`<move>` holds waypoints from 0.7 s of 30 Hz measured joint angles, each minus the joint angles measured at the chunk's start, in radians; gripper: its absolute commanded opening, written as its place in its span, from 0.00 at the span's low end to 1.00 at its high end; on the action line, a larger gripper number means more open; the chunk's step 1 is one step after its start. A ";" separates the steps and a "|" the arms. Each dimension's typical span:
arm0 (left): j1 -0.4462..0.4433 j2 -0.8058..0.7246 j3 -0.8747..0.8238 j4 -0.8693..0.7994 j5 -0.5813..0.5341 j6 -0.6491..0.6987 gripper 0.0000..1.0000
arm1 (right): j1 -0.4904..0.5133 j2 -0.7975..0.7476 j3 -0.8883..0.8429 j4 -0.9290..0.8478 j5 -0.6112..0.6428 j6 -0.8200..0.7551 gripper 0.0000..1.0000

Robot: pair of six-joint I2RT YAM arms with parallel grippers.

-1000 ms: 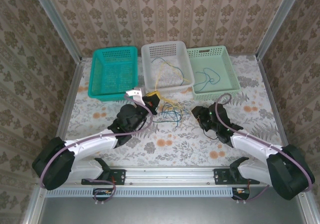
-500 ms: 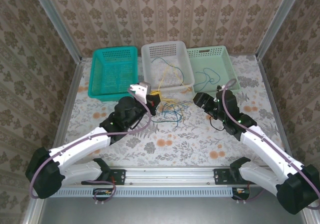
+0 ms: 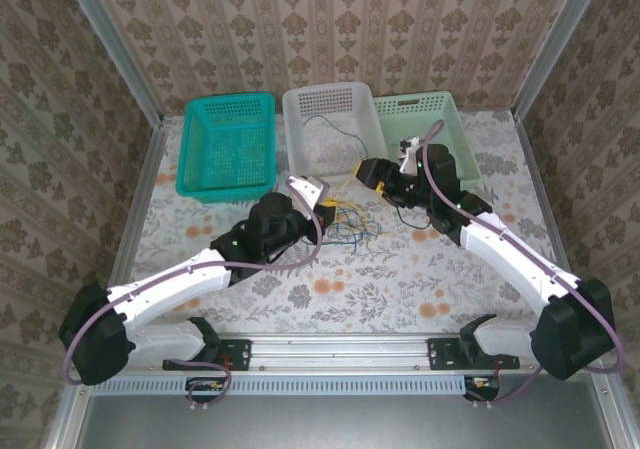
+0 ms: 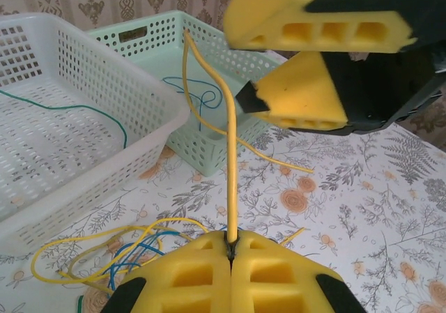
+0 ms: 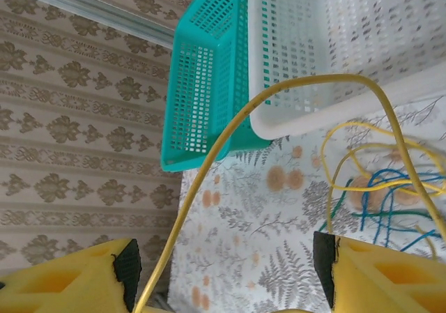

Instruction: Untangle the cables

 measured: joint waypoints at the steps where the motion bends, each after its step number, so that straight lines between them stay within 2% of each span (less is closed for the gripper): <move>1: -0.003 0.003 0.005 0.000 0.000 0.007 0.00 | -0.001 0.010 0.000 0.013 -0.010 0.026 0.69; 9: -0.048 0.035 0.042 -0.016 -0.001 0.064 0.00 | -0.055 0.080 -0.007 0.143 -0.056 0.213 0.68; 12: -0.060 0.046 0.047 -0.039 0.000 0.081 0.00 | -0.077 0.090 -0.007 0.164 -0.060 0.235 0.60; 15: -0.063 0.060 0.050 -0.057 0.000 0.094 0.00 | -0.091 0.092 0.001 0.151 -0.062 0.225 0.45; 16: -0.063 0.064 0.050 -0.060 0.000 0.096 0.00 | -0.090 0.092 0.020 0.117 -0.061 0.191 0.36; 18: -0.063 0.071 0.052 -0.069 0.000 0.098 0.00 | -0.083 0.095 0.090 0.016 -0.042 0.117 0.18; 21: -0.065 0.085 0.055 -0.078 0.000 0.099 0.00 | -0.029 0.105 0.262 -0.166 0.011 -0.058 0.01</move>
